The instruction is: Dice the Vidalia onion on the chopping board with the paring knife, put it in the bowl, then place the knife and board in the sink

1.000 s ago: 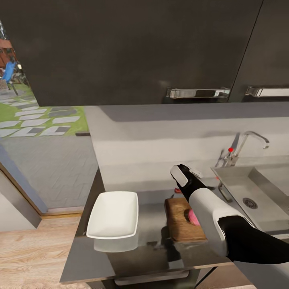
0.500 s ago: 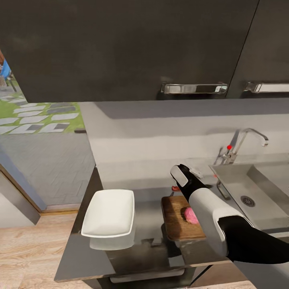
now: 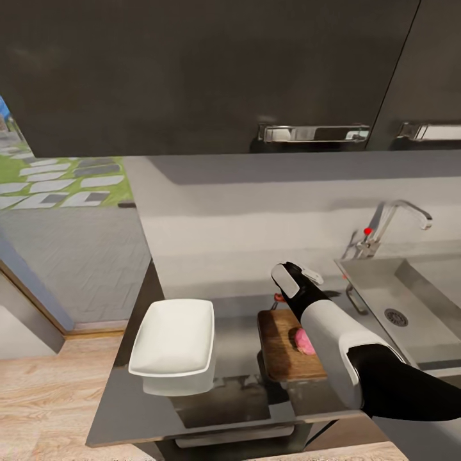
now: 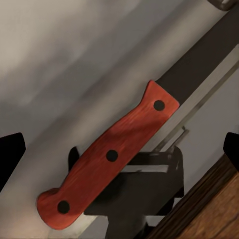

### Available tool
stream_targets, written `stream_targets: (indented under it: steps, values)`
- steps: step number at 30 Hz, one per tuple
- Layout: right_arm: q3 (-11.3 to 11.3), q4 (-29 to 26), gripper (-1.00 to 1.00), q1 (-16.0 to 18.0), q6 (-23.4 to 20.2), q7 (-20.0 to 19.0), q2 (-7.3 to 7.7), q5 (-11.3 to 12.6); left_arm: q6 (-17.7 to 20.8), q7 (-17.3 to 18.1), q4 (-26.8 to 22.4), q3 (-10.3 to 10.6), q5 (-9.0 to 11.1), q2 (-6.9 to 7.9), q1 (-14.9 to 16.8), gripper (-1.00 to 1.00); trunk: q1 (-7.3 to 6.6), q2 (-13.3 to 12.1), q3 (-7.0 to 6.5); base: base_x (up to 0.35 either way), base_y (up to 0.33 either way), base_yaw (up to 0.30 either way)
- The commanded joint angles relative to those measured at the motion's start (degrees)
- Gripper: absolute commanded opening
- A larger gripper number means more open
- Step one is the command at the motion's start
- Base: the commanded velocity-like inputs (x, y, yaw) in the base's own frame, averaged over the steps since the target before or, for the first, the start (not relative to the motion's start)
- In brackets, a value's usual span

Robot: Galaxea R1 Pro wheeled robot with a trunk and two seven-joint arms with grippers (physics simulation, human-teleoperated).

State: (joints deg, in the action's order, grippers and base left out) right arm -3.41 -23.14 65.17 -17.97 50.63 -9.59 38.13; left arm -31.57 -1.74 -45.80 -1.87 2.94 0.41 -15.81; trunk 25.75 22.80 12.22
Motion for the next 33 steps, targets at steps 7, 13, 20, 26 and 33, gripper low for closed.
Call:
stream_targets:
  steps: [7,13,20,26,33]
  values:
    - [-0.36,-0.07,1.00,0.04,-0.57,0.34,0.02,0.19,-0.07,-0.11,-0.05,0.11,0.30,0.02,-0.01,1.00,0.03,0.12,0.74,0.000,0.000,0.000]
    - [-0.36,-0.07,1.00,0.04,-0.57,0.34,0.09,0.23,-0.07,-0.11,0.01,0.11,0.31,0.02,-0.01,1.00,0.03,0.12,1.29,0.000,0.000,0.000]
    - [-0.36,-0.09,1.00,0.04,-0.57,0.34,0.10,0.27,-0.07,-0.11,0.01,0.11,0.31,0.02,-0.01,1.00,0.03,0.12,1.93,0.000,0.000,0.000]
    - [-0.36,-0.08,1.00,0.04,-0.57,0.34,0.10,0.27,-0.07,-0.11,0.01,0.11,0.31,0.02,-0.01,1.00,0.03,0.12,2.47,0.000,0.000,0.000]
    - [-0.36,-0.13,1.00,0.04,-0.58,0.34,0.10,0.27,-0.07,-0.11,0.01,0.11,0.33,0.02,-0.01,1.00,0.03,0.12,3.11,0.000,0.000,0.000]
